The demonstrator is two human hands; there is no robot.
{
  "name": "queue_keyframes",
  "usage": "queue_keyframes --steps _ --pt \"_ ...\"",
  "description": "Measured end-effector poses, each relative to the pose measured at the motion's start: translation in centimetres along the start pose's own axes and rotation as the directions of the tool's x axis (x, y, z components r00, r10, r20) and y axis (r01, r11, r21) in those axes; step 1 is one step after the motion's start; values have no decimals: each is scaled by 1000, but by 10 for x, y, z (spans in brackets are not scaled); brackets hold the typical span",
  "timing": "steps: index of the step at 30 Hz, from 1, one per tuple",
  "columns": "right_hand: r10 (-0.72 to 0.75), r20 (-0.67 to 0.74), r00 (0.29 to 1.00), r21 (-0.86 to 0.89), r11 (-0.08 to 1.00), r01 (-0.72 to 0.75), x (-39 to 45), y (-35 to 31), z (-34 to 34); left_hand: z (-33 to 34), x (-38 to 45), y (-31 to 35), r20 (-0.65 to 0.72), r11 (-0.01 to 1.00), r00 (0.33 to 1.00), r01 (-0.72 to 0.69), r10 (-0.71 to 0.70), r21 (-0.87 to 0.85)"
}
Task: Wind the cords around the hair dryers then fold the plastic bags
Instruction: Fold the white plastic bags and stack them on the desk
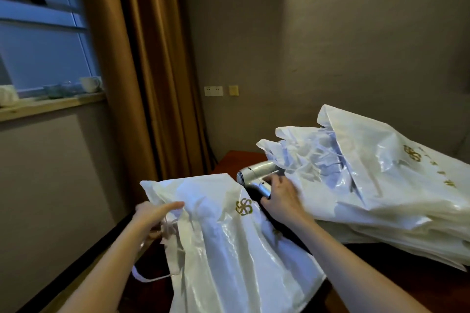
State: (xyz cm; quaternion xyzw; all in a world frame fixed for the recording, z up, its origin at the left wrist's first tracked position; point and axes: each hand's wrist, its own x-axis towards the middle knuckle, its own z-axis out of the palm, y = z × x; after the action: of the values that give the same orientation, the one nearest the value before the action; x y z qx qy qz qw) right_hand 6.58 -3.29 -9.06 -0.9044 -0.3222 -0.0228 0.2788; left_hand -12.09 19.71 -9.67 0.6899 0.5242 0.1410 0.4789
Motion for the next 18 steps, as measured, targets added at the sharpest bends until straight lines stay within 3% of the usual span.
queue_keyframes --steps 2,5,9,11,13,15,16,18 --pt "111 124 986 -56 993 -104 3 8 5 -13 -21 15 -72 989 997 36 -26 142" --pt "123 112 986 -114 987 -111 5 12 8 -1 -49 29 -78 899 988 -84 130 430" --pt "104 82 991 -54 994 -100 2 19 7 32 -79 56 148 483 931 -304 334 821" --pt "107 74 991 -5 994 -107 -1 20 8 49 -96 75 163 410 866 -380 473 829" --pt "113 48 992 50 992 -116 -2 18 8 66 -111 83 144 494 796 -495 589 715" --pt "117 4 993 101 988 -117 -1 14 5 86 -113 82 167 719 833 -542 528 435" --pt "119 -25 993 121 986 -115 -1 12 2 96 -112 80 245 823 852 -516 464 238" --pt "108 -94 990 155 984 -92 1 8 -6 113 -108 78 383 919 837 -377 390 -112"
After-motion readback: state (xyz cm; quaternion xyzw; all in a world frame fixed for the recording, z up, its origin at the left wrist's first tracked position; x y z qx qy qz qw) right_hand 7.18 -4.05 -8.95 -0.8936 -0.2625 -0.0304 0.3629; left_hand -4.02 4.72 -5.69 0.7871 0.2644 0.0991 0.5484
